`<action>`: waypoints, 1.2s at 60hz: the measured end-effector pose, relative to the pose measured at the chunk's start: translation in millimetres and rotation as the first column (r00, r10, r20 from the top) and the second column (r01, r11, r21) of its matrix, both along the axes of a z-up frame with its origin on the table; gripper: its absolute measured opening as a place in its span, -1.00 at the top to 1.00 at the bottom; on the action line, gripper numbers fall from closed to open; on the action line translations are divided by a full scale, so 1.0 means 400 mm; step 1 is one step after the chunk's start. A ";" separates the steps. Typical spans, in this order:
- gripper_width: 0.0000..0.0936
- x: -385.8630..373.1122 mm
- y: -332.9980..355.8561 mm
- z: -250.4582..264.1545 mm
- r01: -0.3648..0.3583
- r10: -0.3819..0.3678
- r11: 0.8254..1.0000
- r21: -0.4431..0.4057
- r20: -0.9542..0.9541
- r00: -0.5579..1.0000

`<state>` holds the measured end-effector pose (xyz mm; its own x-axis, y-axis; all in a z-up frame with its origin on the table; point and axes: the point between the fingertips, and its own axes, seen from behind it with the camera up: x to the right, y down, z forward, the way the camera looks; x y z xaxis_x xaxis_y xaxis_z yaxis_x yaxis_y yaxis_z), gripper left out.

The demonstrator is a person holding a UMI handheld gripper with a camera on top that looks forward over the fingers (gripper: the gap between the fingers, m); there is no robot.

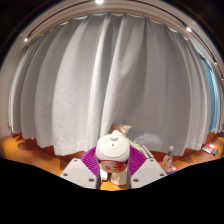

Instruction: Unplug charger

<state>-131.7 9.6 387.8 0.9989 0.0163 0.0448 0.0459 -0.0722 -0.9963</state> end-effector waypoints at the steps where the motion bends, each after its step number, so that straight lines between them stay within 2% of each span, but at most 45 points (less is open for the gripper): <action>1: 0.28 0.030 -0.001 -0.005 0.008 -0.008 1.000 -0.002 -0.005 1.000; 6: 0.28 0.192 0.021 -0.106 0.062 -0.064 0.996 -0.062 -0.028 0.998; 8: 0.28 0.247 0.013 -0.187 0.081 -0.085 0.990 -0.118 -0.026 0.996; 11: 0.28 0.311 -0.003 -0.326 0.112 -0.119 0.974 -0.197 -0.025 0.993; 17: 0.26 0.380 -0.035 -0.556 0.113 -0.137 0.934 -0.340 -0.048 0.989; 25: 0.25 0.360 -0.081 -0.771 0.050 -0.089 0.884 -0.464 -0.061 0.994; 31: 0.22 0.319 -0.086 -0.862 -0.005 -0.026 0.860 -0.510 -0.053 0.998; 38: 0.17 0.282 -0.099 -0.910 -0.039 0.016 0.844 -0.534 -0.048 0.999; 40: 0.15 0.279 -0.097 -0.905 -0.033 0.016 0.855 -0.518 -0.037 0.999; 49: -0.02 0.275 -0.097 -0.904 -0.010 -0.003 0.862 -0.507 -0.026 1.000; 54: -0.15 0.269 -0.097 -0.908 0.004 -0.022 0.853 -0.521 -0.027 0.999; 58: -0.40 0.261 -0.097 -0.893 0.008 -0.016 0.848 -0.529 -0.010 1.000; 62: -0.60 0.241 -0.087 -0.830 0.002 -0.011 0.871 -0.492 -0.016 1.000; 67: -0.61 0.222 -0.080 -0.736 0.001 -0.007 0.903 -0.431 -0.013 1.000; 72: -0.61 0.200 -0.084 -0.637 0.006 -0.011 0.921 -0.390 -0.010 1.000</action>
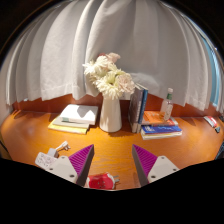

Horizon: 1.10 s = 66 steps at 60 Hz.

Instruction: Unplug charger

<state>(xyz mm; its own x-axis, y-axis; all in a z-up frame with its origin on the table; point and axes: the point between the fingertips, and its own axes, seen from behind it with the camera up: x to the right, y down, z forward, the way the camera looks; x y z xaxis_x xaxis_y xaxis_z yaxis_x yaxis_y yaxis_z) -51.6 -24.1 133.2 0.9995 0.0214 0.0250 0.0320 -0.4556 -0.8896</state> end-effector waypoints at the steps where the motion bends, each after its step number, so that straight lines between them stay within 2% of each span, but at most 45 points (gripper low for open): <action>1: -0.60 -0.006 -0.002 0.019 -0.001 0.001 1.000 0.010 0.000 1.000; 14: -0.60 -0.060 -0.097 0.240 0.002 -0.002 0.996 0.090 0.001 1.000; 27: -0.60 -0.020 -0.267 0.349 0.064 -0.068 0.992 0.112 0.026 0.997; 35: -0.59 0.004 -0.350 0.358 0.099 -0.102 0.988 0.117 0.023 0.995; 45: -0.59 -0.015 -0.425 0.330 0.097 -0.102 0.992 0.086 0.048 0.994; 66: -0.59 -0.047 -0.468 0.326 0.122 -0.122 0.989 0.082 -0.003 0.992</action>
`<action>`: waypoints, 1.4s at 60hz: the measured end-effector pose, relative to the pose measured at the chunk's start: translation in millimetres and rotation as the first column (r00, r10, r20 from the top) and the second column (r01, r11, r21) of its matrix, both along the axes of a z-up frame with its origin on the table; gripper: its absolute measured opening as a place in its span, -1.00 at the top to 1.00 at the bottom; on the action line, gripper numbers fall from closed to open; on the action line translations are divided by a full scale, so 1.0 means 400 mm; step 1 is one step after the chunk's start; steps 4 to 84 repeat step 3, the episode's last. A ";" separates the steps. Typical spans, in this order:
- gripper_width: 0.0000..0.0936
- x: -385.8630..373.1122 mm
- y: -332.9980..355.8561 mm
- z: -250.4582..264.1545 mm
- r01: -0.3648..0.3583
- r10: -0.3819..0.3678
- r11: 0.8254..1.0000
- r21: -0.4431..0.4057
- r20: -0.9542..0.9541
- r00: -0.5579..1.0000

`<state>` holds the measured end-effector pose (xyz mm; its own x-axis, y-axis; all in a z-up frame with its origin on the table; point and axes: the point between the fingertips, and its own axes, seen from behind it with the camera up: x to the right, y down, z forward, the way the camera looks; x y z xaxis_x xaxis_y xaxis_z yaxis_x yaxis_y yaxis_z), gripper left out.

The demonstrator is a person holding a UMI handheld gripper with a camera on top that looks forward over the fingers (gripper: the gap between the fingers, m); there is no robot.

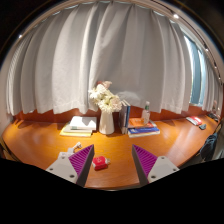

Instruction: Unplug charger

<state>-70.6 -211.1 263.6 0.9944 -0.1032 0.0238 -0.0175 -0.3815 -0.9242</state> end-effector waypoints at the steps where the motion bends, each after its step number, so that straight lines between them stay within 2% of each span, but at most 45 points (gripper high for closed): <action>1: -0.60 0.001 0.000 0.000 0.002 -0.002 1.000 0.000 0.000 1.000; 84: -0.60 0.003 0.001 -0.002 0.005 -0.005 1.000 -0.002 0.000 1.000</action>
